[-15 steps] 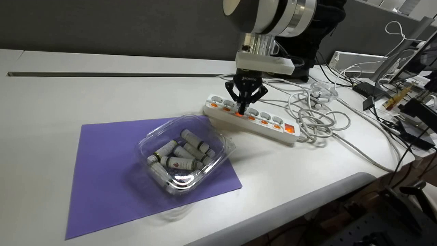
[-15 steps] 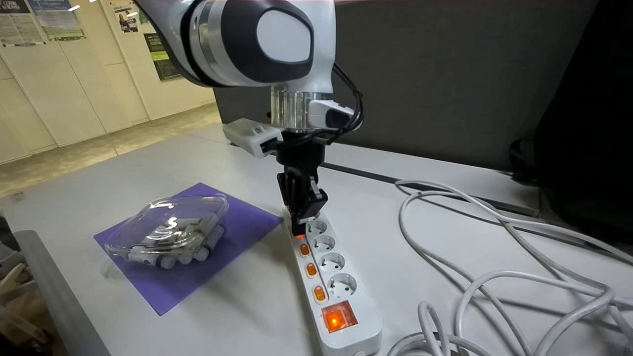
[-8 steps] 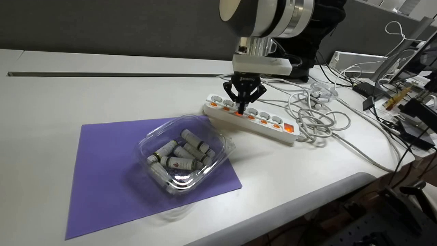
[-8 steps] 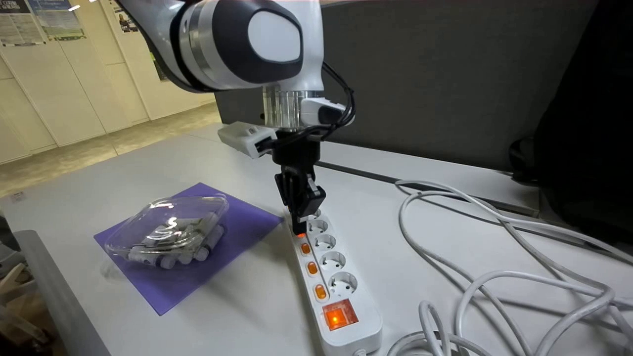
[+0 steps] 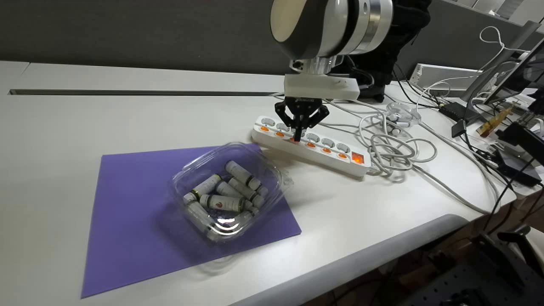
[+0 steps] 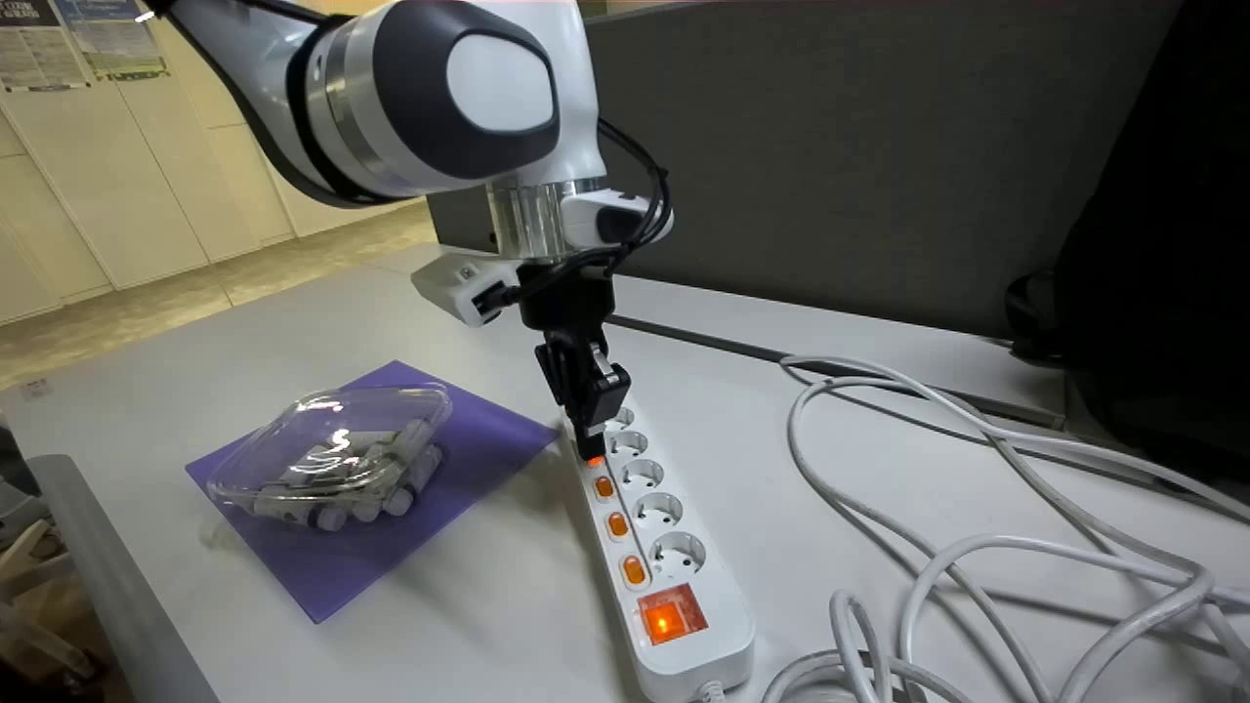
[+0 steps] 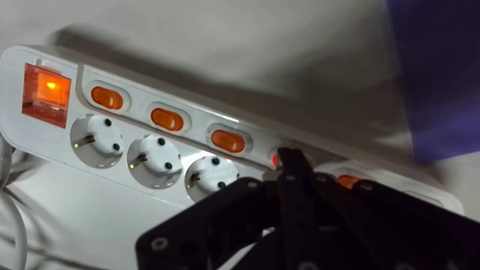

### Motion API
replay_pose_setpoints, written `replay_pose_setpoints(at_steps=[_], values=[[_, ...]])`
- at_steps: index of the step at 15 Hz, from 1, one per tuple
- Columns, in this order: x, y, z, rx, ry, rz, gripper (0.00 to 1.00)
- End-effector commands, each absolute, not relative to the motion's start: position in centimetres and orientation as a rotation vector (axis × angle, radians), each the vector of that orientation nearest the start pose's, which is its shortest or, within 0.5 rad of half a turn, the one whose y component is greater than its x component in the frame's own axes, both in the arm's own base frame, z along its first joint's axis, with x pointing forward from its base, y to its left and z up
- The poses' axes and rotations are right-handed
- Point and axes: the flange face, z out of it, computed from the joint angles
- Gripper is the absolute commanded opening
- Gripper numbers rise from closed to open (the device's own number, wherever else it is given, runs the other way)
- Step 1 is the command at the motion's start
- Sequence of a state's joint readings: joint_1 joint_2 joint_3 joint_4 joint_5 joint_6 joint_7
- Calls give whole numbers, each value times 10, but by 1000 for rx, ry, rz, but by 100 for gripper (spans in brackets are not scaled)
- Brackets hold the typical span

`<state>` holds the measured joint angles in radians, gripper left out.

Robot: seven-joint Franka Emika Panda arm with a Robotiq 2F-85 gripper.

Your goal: Turn off the third switch from the left on the white extension cable

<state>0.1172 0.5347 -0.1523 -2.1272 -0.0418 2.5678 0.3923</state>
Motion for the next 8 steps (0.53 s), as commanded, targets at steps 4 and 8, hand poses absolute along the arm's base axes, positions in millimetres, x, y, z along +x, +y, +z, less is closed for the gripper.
replay_pose_setpoints(at_steps=[4,8], values=[[540,-50,109,-2922,784,68,0],[535,-78,100,-2702,816,87,0]])
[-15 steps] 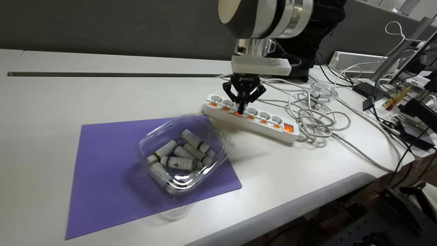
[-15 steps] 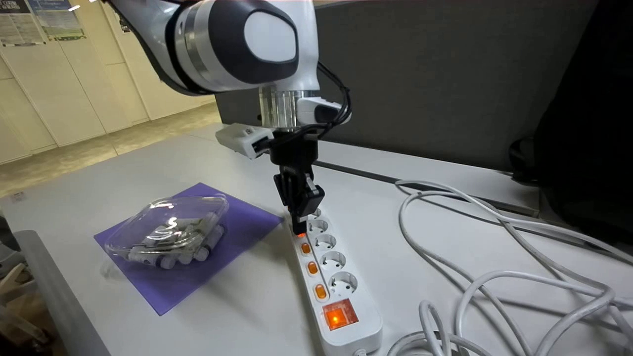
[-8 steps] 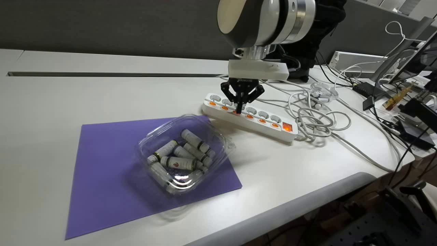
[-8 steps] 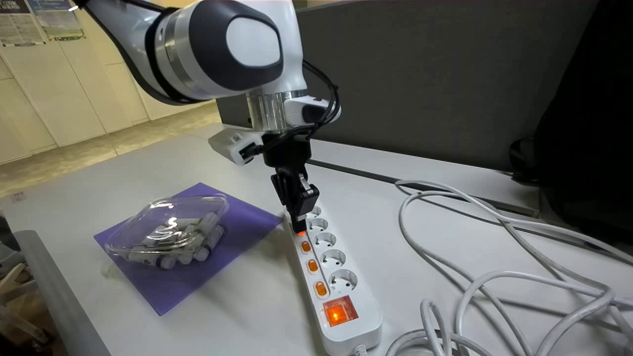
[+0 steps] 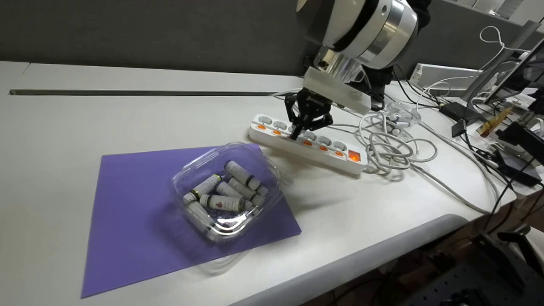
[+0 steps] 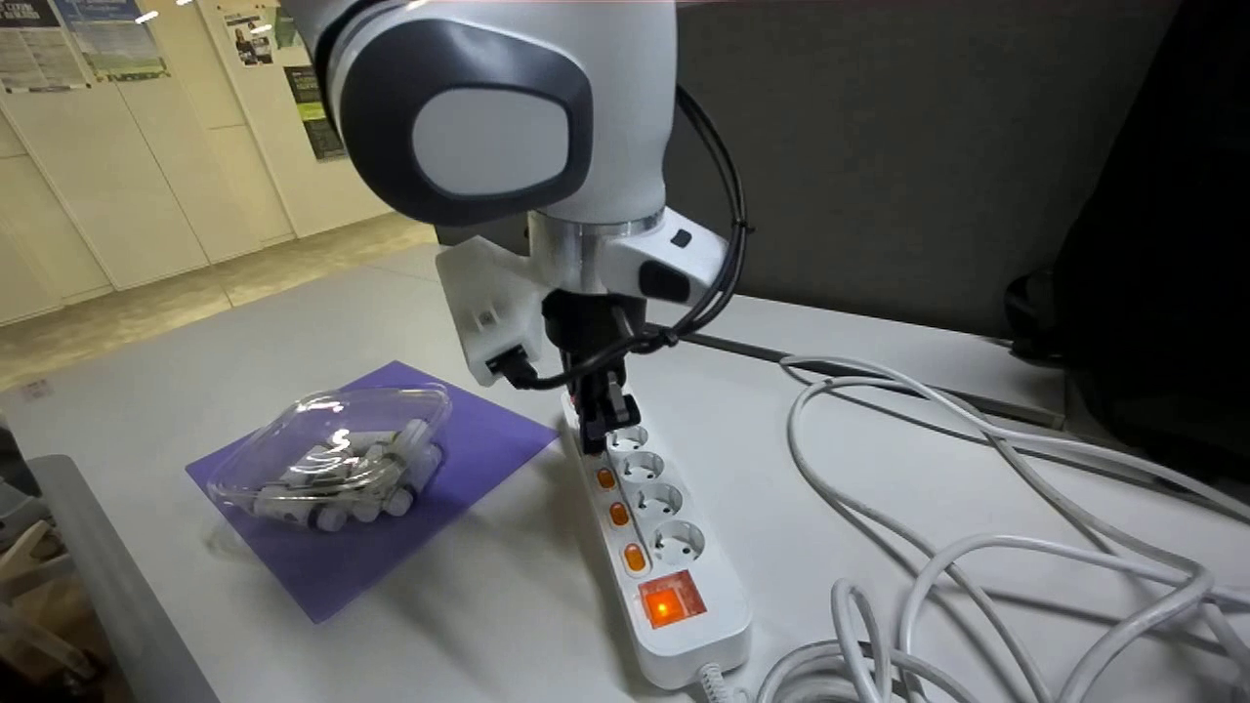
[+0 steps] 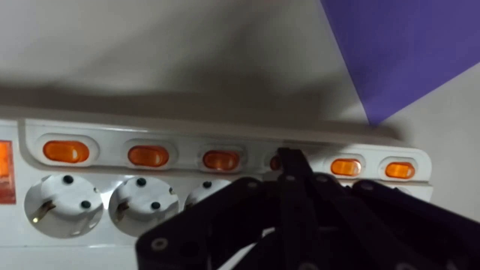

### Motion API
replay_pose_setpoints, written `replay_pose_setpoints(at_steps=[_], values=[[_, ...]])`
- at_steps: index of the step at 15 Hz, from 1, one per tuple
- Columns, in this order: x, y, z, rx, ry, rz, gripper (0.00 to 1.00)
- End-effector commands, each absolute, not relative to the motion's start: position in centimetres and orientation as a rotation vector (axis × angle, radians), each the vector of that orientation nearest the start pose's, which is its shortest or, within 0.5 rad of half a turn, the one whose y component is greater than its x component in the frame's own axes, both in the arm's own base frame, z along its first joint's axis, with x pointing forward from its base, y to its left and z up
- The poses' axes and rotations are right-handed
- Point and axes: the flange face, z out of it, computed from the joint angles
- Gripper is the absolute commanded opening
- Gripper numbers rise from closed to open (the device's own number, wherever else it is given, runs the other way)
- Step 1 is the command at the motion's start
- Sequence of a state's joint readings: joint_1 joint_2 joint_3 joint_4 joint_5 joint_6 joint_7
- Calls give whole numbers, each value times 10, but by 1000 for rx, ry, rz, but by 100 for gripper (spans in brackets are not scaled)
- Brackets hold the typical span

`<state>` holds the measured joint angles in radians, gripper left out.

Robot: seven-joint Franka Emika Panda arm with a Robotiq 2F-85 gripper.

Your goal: Turn off the third switch from the left on the white extension cable

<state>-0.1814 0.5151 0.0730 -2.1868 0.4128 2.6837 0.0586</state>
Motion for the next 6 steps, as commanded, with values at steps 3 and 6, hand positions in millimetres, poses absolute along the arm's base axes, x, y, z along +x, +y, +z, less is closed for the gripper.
replay_pose_setpoints(at_steps=[3,6], values=[[530,-90,97,-2646,796,103,0],[528,-84,116,-2681,743,94,0]])
